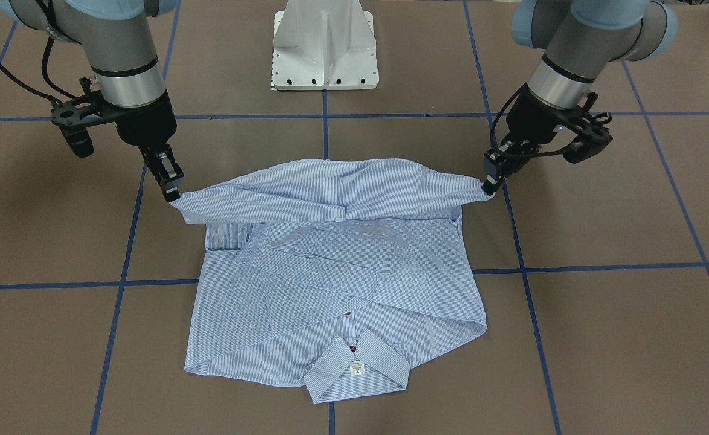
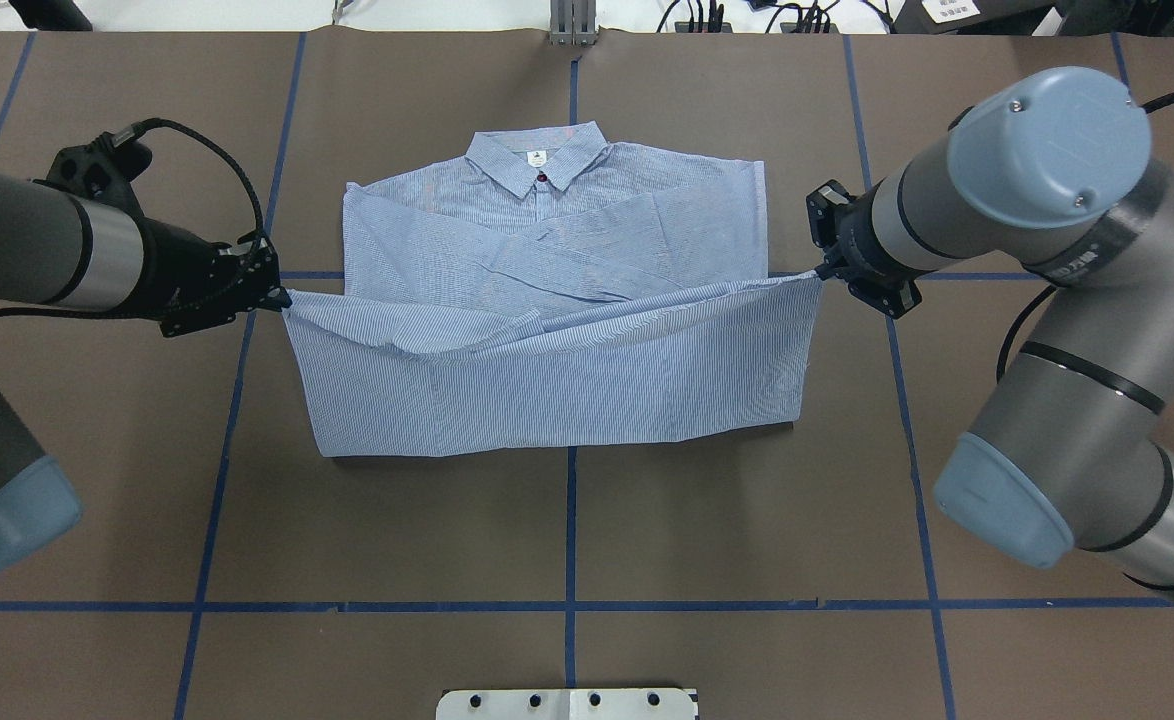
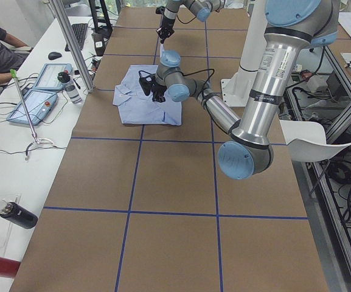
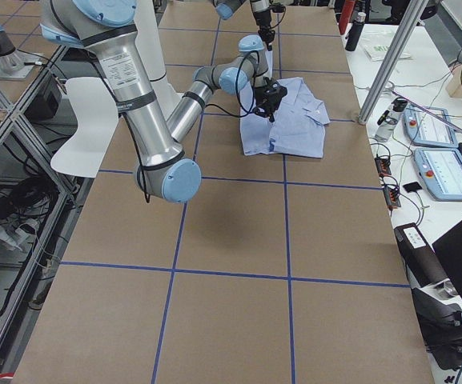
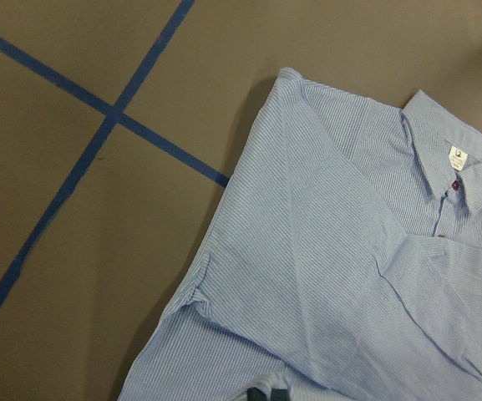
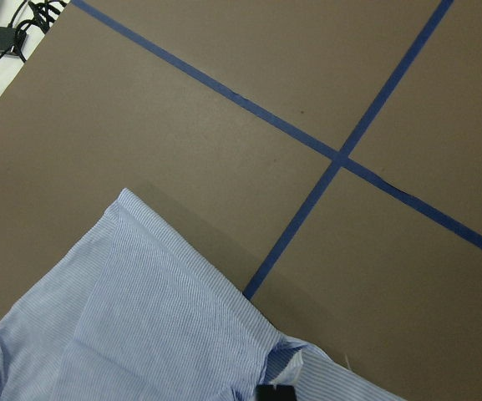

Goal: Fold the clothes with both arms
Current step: 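Lift the hem with both grippers and fold it toward the collar, then lay the hem down near the collar with both grippers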

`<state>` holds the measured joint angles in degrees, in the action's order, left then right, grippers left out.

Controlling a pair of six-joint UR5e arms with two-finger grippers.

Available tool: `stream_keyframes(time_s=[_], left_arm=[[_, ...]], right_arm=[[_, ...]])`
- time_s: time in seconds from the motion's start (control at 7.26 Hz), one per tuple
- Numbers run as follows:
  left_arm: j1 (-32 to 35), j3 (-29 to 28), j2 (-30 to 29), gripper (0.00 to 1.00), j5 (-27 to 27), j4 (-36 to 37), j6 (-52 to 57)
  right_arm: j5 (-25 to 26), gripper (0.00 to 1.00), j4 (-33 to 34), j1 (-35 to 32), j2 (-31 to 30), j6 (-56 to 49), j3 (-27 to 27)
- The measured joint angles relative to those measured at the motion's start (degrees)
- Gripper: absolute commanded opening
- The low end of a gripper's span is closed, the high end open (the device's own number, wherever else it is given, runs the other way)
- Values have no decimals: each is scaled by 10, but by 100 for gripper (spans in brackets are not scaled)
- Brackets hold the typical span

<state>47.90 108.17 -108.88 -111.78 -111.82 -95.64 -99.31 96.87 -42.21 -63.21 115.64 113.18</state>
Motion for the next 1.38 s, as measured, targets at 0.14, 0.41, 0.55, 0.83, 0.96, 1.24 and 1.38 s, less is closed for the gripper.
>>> stream_keyframes(time_s=[0.14, 0.41, 0.55, 0.83, 0.96, 1.24, 1.38], left_arm=[[12, -43, -28, 0, 0, -4, 0], [23, -126, -74, 0, 1, -24, 1], [26, -164, -85, 0, 2, -51, 1], [27, -236, -106, 0, 4, -101, 1], [27, -265, -120, 0, 4, -115, 1], [30, -316, -134, 0, 8, -160, 1], [30, -340, -143, 0, 15, -177, 1]], right_arm=[[10, 0, -7, -5, 7, -4, -23], [17, 0, -54, -21, 29, -16, -93], [18, 0, -88, -27, 39, -25, -136], [22, 0, -153, -30, 84, -31, -245], [31, 0, -176, -30, 101, -32, -287], [46, 0, -208, -33, 120, -41, -340], [48, 0, -215, -35, 128, -50, -358]])
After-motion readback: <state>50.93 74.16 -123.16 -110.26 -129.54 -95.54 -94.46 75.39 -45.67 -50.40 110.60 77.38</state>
